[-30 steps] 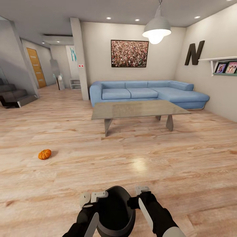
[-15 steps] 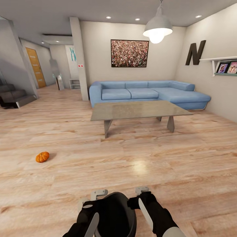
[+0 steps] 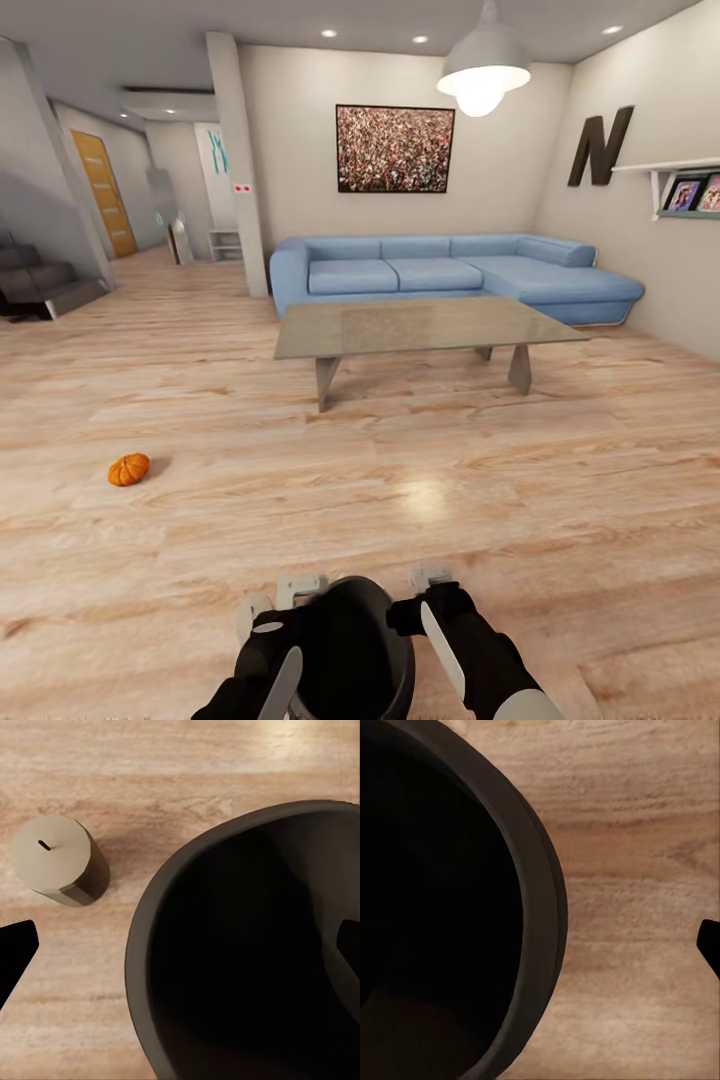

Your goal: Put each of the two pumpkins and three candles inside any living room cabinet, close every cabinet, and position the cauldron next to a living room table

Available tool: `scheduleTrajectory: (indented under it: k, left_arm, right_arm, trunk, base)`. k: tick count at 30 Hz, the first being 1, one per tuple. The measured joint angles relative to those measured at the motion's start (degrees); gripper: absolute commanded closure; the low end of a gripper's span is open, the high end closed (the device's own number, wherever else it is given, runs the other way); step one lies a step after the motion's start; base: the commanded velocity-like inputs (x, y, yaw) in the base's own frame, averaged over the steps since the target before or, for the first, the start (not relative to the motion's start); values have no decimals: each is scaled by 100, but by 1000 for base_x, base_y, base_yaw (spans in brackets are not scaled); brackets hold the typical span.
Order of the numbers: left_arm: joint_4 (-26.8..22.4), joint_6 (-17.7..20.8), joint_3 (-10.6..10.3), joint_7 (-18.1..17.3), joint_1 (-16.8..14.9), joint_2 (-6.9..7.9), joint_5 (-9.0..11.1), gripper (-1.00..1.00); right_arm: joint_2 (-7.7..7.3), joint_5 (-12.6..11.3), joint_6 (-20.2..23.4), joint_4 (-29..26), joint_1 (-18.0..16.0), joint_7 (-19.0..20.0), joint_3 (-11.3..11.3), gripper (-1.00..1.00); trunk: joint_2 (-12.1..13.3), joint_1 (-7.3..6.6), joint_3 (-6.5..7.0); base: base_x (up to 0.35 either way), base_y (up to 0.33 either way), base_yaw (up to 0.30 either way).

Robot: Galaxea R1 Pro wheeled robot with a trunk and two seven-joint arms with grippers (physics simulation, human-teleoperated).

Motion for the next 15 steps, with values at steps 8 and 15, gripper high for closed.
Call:
scheduleTrajectory:
  k: [8,15]
  left_arm:
    - [0,0,11,-2,0,0,14,-100]
    - [0,0,12,-9,0,0,15,-100]
  right_arm:
    - [0,0,0,0,0,2,-2,-100]
    - [0,0,0,7,0,6,0,-100]
  trunk:
    - [-5,8,-67]
    - [-5,8,-67]
  base:
    - [0,0,0]
    - [0,0,0]
